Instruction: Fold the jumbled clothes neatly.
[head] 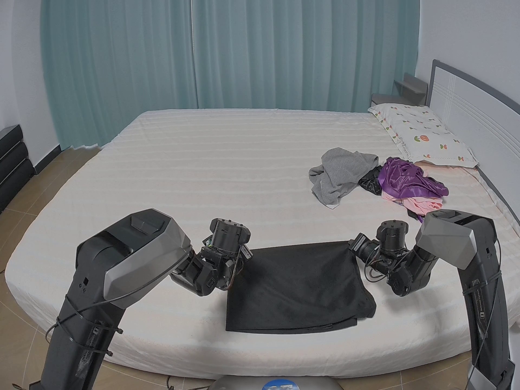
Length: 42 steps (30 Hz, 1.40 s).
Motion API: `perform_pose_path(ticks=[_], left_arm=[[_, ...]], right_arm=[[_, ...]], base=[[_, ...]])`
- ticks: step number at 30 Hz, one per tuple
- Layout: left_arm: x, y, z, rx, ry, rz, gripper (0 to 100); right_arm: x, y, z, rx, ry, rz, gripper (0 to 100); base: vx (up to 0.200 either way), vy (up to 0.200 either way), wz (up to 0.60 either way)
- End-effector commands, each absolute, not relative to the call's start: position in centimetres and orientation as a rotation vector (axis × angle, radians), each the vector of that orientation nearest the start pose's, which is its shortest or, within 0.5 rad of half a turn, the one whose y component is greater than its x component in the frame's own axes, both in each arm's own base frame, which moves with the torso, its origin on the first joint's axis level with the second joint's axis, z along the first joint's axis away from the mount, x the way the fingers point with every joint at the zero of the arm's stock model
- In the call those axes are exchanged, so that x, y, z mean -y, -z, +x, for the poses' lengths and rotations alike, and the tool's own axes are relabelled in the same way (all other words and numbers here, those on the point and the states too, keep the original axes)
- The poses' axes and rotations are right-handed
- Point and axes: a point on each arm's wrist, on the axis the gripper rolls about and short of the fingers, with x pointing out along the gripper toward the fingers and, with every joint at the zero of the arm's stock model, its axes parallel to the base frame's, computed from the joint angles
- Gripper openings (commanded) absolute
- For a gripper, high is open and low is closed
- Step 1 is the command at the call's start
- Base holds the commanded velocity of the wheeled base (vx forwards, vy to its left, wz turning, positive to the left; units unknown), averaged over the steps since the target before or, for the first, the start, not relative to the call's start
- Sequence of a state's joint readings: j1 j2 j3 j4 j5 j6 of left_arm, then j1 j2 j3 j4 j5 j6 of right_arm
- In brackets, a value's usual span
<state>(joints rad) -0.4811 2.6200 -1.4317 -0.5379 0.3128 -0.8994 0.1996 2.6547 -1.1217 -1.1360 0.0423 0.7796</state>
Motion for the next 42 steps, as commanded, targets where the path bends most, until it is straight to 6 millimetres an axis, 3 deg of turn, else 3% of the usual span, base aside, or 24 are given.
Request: perform_pose_path(ticks=[1,21,22,23,36,42], left_arm=[[20.9,4.8,42.8,-0.615,-0.132,-0.621,0],[20.8,4.7,42.9,-0.604,-0.149,-0.625,0],[20.7,4.8,42.8,-0.606,-0.151,-0.625,0],[20.7,4.8,42.8,-0.606,-0.151,-0.625,100],[20.5,4.0,42.7,-0.600,-0.166,-0.696,100],[18.2,2.0,40.7,-0.631,-0.180,-0.727,100]], right_arm=[[-8.8,7.1,43.3,-0.469,-0.072,0.734,0],[-9.0,7.1,43.7,-0.469,-0.084,0.725,0],[-9.0,7.1,43.6,-0.471,-0.085,0.725,100],[-9.0,7.1,43.6,-0.471,-0.085,0.725,100],[-9.1,6.3,42.7,-0.474,-0.079,0.735,100],[-7.9,4.1,40.8,-0.474,-0.042,0.847,100]], base=[[0.000,0.000,0.00],[0.000,0.000,0.00],[0.000,0.000,0.00],[0.000,0.000,0.00],[0.000,0.000,0.00],[0.000,0.000,0.00]])
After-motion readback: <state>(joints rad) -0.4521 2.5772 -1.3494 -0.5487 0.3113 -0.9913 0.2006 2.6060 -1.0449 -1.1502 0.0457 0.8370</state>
